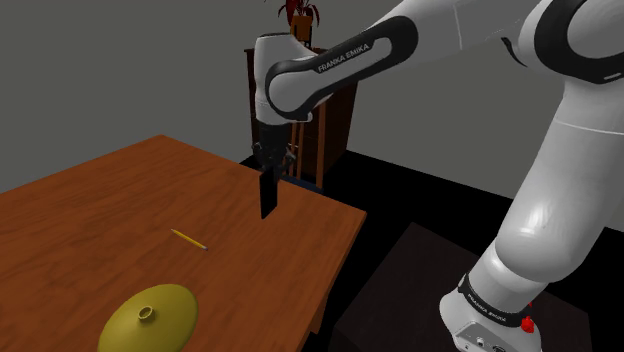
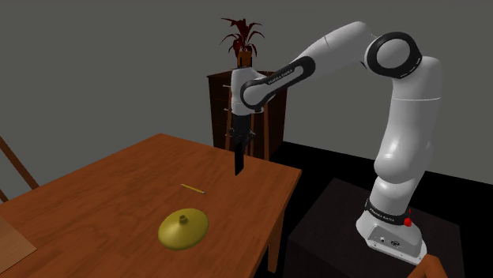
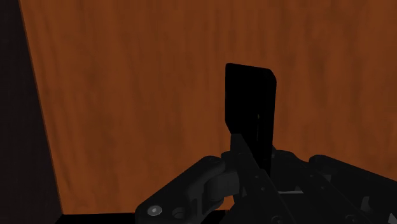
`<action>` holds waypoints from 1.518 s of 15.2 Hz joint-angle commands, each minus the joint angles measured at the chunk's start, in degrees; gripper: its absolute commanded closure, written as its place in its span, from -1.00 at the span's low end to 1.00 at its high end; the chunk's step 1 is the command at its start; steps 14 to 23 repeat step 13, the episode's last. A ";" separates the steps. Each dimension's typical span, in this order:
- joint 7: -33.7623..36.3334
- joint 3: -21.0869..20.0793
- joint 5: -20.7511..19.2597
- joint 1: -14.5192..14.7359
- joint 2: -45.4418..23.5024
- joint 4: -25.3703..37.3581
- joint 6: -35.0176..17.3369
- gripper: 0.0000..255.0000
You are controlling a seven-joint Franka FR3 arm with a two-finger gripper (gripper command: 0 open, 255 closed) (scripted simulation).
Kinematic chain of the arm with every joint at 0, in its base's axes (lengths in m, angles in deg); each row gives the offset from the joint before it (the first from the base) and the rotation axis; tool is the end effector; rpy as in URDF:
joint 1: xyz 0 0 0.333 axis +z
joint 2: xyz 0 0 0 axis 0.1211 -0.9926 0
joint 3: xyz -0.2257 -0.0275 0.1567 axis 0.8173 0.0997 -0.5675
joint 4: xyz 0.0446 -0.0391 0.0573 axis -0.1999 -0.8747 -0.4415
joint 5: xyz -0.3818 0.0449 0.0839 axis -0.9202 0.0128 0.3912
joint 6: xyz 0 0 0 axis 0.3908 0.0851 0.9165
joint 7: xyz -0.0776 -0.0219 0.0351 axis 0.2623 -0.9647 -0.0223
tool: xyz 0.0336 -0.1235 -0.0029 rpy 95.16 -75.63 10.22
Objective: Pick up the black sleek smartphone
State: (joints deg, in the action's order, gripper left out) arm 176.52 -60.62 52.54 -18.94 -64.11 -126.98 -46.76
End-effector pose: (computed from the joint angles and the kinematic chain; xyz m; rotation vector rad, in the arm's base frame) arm 0.5579 0.1548 0.3387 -2.4305 1.9666 0.0175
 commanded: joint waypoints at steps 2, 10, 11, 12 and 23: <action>-0.37 -0.12 0.63 -0.12 1.06 1.05 1.99 1.00; -1.12 -0.24 1.83 -0.36 3.13 5.01 7.77 1.00; -1.19 -0.25 1.95 -0.38 3.34 5.57 8.50 1.00; -1.21 -0.25 1.97 -0.38 3.38 5.64 8.60 1.00; -1.21 -0.25 1.97 -0.38 3.37 5.65 8.61 1.00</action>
